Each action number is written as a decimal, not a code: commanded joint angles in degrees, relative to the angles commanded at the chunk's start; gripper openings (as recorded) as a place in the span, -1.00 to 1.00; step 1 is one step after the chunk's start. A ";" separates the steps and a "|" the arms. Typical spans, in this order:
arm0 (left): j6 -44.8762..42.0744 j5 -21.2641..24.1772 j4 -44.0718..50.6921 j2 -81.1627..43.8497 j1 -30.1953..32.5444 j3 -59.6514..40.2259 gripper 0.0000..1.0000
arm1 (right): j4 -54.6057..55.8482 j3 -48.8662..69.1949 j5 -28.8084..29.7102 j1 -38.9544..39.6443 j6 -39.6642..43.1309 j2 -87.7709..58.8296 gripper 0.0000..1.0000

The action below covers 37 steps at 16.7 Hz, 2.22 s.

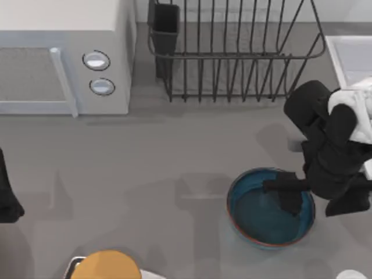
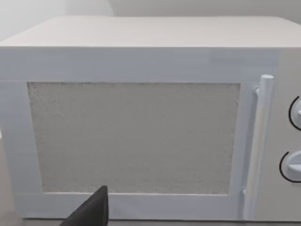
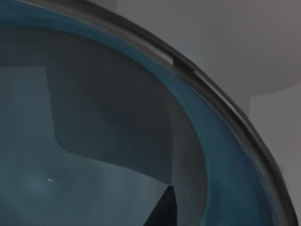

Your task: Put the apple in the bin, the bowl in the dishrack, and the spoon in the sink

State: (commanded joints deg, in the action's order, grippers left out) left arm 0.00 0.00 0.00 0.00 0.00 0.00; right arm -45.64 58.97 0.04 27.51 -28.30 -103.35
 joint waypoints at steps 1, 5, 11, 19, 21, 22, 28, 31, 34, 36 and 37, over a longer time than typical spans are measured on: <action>0.00 0.00 0.00 0.00 0.00 0.00 1.00 | 0.00 0.00 0.00 0.00 0.00 0.00 -0.36; 0.00 0.00 0.00 0.00 0.00 0.00 1.00 | 0.00 0.00 0.00 0.00 0.00 0.00 -0.96; 0.00 0.00 0.00 0.00 0.00 0.00 1.00 | 0.00 0.00 0.00 0.00 0.00 0.00 -1.00; 0.00 0.00 0.00 0.00 0.00 0.00 1.00 | -6.63 5.34 -0.01 0.01 0.00 1.99 -1.00; 0.00 0.00 0.00 0.00 0.00 0.00 1.00 | -12.67 8.48 0.02 -0.01 0.04 3.56 -1.00; 0.00 0.00 0.00 0.00 0.00 0.00 1.00 | -15.76 10.08 0.03 -0.04 0.08 4.12 -1.00; 0.00 0.00 0.00 0.00 0.00 0.00 1.00 | -22.83 15.56 -0.01 -0.23 0.31 7.33 -1.00; 0.00 0.00 0.00 0.00 0.00 0.00 1.00 | -22.57 15.44 0.06 -0.02 0.28 7.14 -1.00; 0.00 0.00 0.00 0.00 0.00 0.00 1.00 | -18.99 16.50 3.75 2.10 1.76 7.80 -1.00; 0.00 0.00 0.00 0.00 0.00 0.00 1.00 | -13.79 17.66 8.89 4.85 3.74 8.65 -1.00; 0.00 0.00 0.00 0.00 0.00 0.00 1.00 | -10.56 18.24 11.98 6.51 4.99 9.13 -1.00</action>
State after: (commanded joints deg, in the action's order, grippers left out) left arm 0.00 0.00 0.00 0.00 0.00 0.00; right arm -56.20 77.22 12.02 34.02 -23.31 -94.22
